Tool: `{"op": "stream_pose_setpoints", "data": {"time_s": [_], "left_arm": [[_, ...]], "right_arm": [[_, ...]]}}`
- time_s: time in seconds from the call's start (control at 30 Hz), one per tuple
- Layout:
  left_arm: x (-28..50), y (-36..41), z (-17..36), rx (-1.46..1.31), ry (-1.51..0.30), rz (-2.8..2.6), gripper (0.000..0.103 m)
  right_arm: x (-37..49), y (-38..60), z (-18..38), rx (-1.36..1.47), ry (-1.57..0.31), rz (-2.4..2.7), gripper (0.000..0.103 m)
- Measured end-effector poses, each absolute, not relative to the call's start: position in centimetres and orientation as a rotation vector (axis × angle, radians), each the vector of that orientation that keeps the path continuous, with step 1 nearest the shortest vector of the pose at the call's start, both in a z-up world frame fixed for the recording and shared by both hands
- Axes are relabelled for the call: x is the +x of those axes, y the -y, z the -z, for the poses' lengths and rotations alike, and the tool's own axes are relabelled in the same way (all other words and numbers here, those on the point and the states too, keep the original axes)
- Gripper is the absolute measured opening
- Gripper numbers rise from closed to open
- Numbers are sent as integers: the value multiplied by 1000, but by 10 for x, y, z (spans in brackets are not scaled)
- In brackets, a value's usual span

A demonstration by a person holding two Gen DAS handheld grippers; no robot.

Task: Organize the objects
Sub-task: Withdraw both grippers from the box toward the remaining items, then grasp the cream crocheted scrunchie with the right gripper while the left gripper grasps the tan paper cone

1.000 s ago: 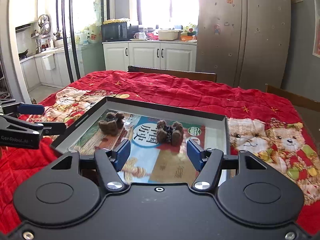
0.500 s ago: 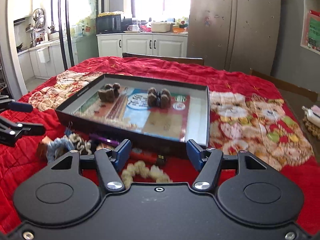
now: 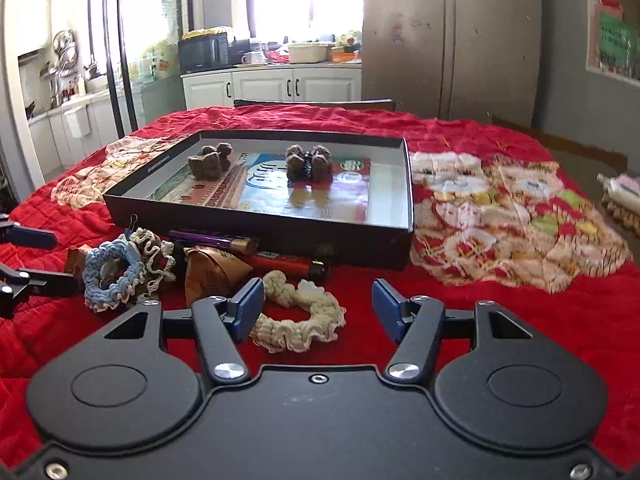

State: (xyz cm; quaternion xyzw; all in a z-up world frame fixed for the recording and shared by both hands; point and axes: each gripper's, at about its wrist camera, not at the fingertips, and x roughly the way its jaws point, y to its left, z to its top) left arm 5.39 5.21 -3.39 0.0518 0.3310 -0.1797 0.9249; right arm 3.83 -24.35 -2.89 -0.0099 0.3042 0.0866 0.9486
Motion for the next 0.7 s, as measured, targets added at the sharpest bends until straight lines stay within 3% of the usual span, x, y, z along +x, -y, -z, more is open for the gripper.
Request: {"op": "stream_pose_setpoints", "data": {"time_s": [0.23, 0.7], "left_arm": [[59, -56, 38, 102, -674, 354, 92], [75, -56, 49, 28, -704, 372, 67]], "right_arm": [[43, 251, 42, 30, -658, -168, 53], [53, 247, 53, 22, -704, -174, 48]]}}
